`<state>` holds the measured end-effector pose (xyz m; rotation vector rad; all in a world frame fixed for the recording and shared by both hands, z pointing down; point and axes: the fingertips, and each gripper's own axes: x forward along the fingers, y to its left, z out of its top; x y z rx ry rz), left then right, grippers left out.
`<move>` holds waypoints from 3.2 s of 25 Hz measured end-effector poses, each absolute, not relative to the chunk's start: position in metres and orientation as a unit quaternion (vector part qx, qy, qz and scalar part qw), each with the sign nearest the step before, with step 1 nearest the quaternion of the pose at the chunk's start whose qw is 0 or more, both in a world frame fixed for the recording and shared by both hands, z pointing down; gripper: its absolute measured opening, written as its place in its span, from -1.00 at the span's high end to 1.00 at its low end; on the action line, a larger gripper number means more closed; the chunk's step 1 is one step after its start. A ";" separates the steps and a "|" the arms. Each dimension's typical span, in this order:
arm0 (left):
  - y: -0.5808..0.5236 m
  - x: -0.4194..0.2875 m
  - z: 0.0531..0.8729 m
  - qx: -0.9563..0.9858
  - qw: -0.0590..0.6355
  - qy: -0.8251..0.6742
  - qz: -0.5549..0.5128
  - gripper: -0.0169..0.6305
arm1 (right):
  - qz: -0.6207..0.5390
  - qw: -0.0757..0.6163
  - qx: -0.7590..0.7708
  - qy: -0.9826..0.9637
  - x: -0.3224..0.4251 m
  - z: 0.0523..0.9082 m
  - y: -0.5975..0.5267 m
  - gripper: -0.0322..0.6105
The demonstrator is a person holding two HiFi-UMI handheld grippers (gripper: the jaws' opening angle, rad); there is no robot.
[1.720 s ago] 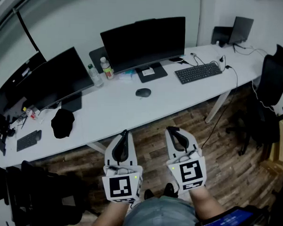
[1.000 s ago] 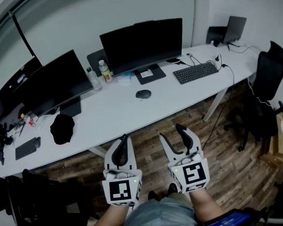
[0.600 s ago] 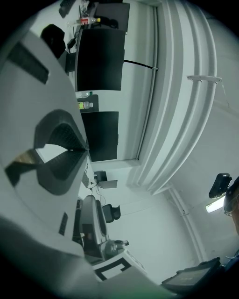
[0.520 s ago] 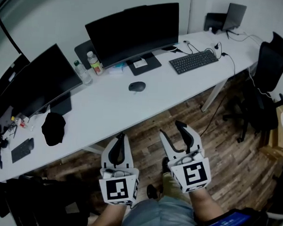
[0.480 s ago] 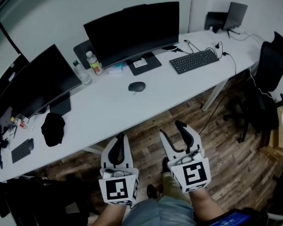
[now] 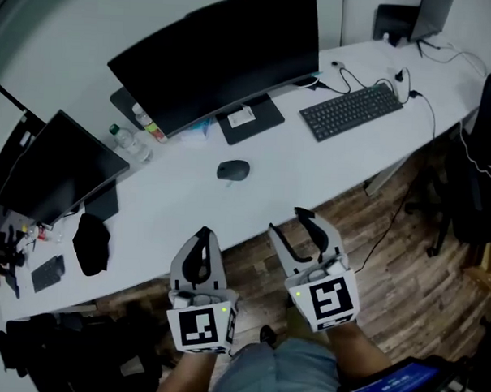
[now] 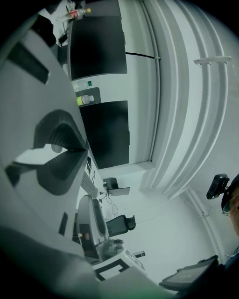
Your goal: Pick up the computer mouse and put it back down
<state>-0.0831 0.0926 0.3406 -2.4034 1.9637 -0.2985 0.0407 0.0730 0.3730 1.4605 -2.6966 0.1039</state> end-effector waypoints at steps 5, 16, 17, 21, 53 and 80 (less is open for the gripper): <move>0.065 -0.080 0.327 -0.757 0.026 0.646 -0.099 0.92 | 0.031 0.033 0.449 -0.892 0.038 0.366 0.040 0.26; 0.053 -0.124 0.314 -0.713 0.025 0.695 -0.086 0.92 | 0.002 0.030 0.397 -0.917 0.000 0.344 0.001 0.26; 0.052 -0.129 0.315 -0.710 0.023 0.699 -0.084 0.92 | 0.001 0.033 0.394 -0.918 -0.004 0.344 -0.003 0.25; 0.041 -0.146 0.321 -0.706 0.014 0.704 -0.076 0.92 | -0.005 0.044 0.389 -0.920 -0.019 0.349 -0.018 0.24; -0.095 -0.216 0.330 -0.719 -0.015 0.694 -0.043 0.92 | -0.017 0.096 0.356 -0.929 -0.101 0.367 -0.141 0.16; -0.090 -0.235 0.476 -0.630 -0.166 0.748 -0.127 0.92 | 0.075 0.316 0.183 -0.928 -0.112 0.584 -0.139 -0.23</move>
